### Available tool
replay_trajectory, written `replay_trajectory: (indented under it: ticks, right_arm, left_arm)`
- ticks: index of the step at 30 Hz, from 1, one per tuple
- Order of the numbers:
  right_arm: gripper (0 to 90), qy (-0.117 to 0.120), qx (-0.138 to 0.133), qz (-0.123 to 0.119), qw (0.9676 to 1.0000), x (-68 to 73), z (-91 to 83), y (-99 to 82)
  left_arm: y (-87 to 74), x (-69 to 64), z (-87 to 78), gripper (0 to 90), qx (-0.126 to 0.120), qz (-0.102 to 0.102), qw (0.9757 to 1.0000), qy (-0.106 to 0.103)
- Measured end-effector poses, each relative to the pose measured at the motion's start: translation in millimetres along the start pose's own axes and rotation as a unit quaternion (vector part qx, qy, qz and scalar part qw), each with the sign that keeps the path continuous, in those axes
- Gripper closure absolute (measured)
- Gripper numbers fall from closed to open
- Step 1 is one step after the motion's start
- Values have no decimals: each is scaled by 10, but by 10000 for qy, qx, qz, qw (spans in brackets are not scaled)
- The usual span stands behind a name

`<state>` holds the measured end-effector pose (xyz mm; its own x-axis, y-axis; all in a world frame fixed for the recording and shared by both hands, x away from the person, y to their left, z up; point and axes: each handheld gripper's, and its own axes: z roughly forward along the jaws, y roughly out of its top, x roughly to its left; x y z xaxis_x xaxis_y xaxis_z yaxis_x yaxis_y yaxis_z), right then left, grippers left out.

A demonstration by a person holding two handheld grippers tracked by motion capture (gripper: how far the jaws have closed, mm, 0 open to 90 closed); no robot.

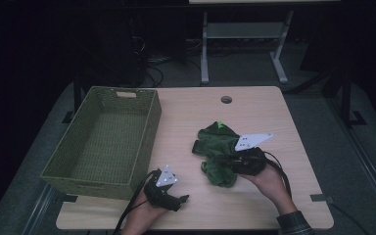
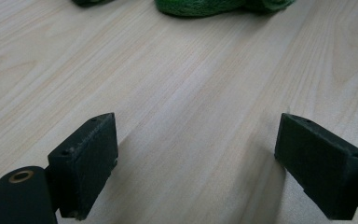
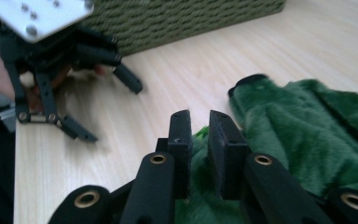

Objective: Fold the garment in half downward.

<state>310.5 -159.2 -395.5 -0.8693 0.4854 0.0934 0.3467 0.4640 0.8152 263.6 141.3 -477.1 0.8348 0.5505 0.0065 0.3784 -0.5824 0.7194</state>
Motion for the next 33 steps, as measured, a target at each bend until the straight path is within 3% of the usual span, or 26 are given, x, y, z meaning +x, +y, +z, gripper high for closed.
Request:
replay_trajectory:
  ticks: [4,8,13,23,28,33]
  right_arm:
    - [869,-428,-187,178,9987,-99,-95,-64]
    - [896,-664,-249,501,9962,-216,-194,-186]
    - [896,-530,-102,695,9961,-279,-147,-315]
    - [896,-178,483,609,9968,-178,336,-310]
    - [898,-250,950,524,9938,-113,563,-361]
    - [900,-348,1015,519,9929,-45,618,-377]
  left_arm:
    - [-1,-2,0,124,10,-16,10000,-7]
    - [-2,-5,3,124,-10,-39,10000,-5]
    - [-1,-3,0,124,10,-18,10000,-10]
    - [-3,-6,1,124,9,-42,10000,-17]
    - [-3,-6,0,124,9,-42,10000,-17]
    - [-2,-6,1,124,14,-36,10000,-16]
